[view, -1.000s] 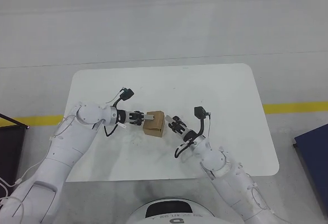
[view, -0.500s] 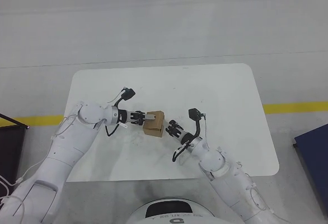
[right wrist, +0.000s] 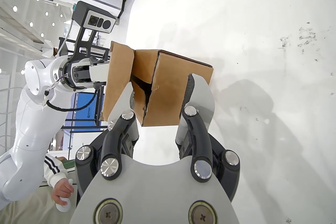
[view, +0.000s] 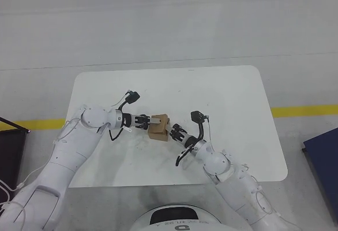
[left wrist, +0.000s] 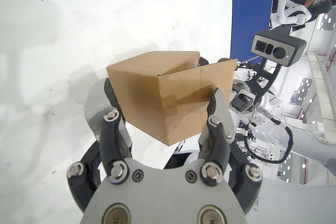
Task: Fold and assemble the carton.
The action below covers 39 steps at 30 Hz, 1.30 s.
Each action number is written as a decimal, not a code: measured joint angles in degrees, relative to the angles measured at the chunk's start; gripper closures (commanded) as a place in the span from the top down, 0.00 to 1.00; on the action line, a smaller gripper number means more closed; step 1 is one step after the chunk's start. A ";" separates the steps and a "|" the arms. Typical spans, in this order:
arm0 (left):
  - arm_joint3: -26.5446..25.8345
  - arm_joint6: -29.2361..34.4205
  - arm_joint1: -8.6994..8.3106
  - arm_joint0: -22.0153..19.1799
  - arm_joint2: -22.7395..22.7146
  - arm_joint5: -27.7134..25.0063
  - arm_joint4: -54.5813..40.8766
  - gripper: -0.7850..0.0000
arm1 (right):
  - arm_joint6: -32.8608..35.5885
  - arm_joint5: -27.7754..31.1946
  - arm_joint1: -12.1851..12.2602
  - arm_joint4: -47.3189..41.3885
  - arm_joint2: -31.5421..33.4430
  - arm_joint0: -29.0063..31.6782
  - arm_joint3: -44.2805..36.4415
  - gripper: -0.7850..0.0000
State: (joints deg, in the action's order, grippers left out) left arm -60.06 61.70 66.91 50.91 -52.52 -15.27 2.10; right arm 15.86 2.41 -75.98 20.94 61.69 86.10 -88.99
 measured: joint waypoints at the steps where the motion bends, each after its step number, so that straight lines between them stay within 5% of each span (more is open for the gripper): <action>1: 0.01 0.01 0.01 0.00 0.04 0.00 0.02 0.81 | 0.01 -0.10 0.00 0.17 -0.09 -0.06 0.01 0.52; 26: 1.44 -0.30 0.23 -0.15 1.81 -0.37 2.70 0.78 | -3.12 -2.05 0.34 2.58 0.90 1.61 -1.59 0.60; 39: 1.42 -0.36 0.20 0.00 1.75 -0.67 2.39 0.87 | -2.08 0.01 0.48 1.16 1.10 2.01 -1.49 0.61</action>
State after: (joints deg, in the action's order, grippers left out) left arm -58.65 61.34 67.11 50.91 -50.77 -15.93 4.48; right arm 13.78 2.42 -75.50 22.10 62.78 88.11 -90.48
